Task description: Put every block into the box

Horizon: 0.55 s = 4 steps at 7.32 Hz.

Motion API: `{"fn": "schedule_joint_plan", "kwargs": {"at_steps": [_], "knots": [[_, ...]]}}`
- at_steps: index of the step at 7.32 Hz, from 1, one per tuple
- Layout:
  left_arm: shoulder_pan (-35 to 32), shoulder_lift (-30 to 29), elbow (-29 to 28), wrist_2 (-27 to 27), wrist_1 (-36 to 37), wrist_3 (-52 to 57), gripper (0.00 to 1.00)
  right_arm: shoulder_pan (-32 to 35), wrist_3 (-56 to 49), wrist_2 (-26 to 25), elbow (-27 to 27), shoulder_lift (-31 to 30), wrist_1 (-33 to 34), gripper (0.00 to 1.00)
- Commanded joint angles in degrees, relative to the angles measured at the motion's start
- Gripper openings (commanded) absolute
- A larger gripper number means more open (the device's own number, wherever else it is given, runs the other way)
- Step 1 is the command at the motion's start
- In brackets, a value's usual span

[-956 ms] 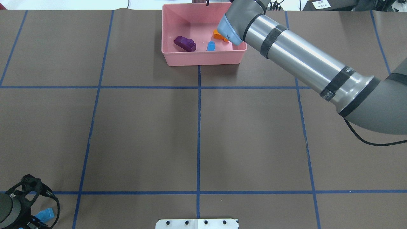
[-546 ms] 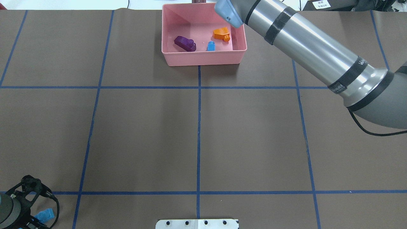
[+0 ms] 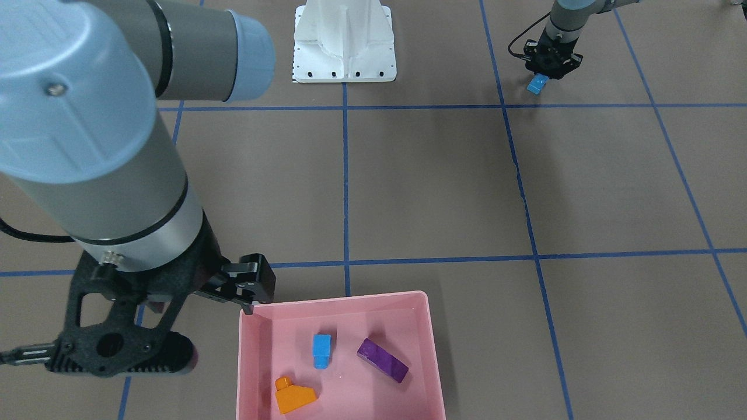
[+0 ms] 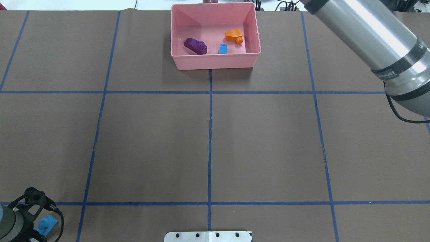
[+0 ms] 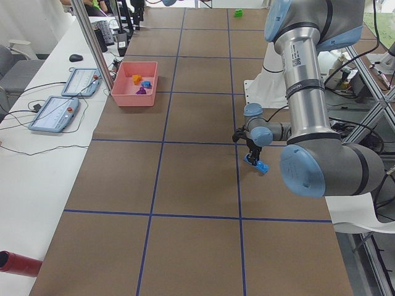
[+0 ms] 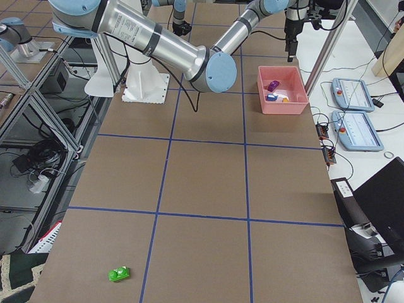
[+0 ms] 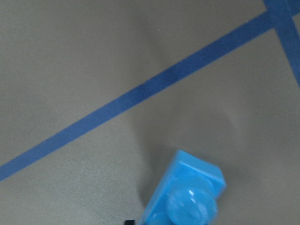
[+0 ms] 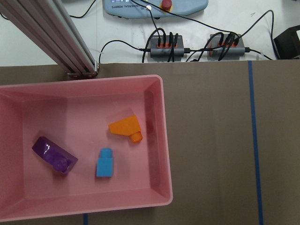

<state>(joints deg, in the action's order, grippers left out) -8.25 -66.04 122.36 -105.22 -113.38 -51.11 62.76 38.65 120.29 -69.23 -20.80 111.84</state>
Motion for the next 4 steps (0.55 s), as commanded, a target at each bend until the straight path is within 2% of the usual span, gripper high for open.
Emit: {"fn": "schedule_joint_plan", "kwargs": {"at_steps": [1, 2, 3, 4], "knots": [[0.08, 0.64, 2.95, -0.08, 0.26, -1.26, 0.0, 4.28, -10.38, 0.21, -3.0, -0.03, 9.76, 1.0], [-0.36, 1.61, 6.02, -0.34, 0.53, -2.05, 0.0, 6.73, -18.35, 0.21, -5.97, -1.25, 15.71, 1.0], [-1.06, 3.18, 9.18, -1.3, 0.7, -2.32, 0.0, 8.85, -25.48, 0.21, -13.57, -7.44, 19.78, 1.0], [-5.16, 2.94, 11.91, -7.66, 2.88, -2.24, 0.0, 9.56, -27.55, 0.29, -25.31, -19.16, 19.38, 1.0]]}}
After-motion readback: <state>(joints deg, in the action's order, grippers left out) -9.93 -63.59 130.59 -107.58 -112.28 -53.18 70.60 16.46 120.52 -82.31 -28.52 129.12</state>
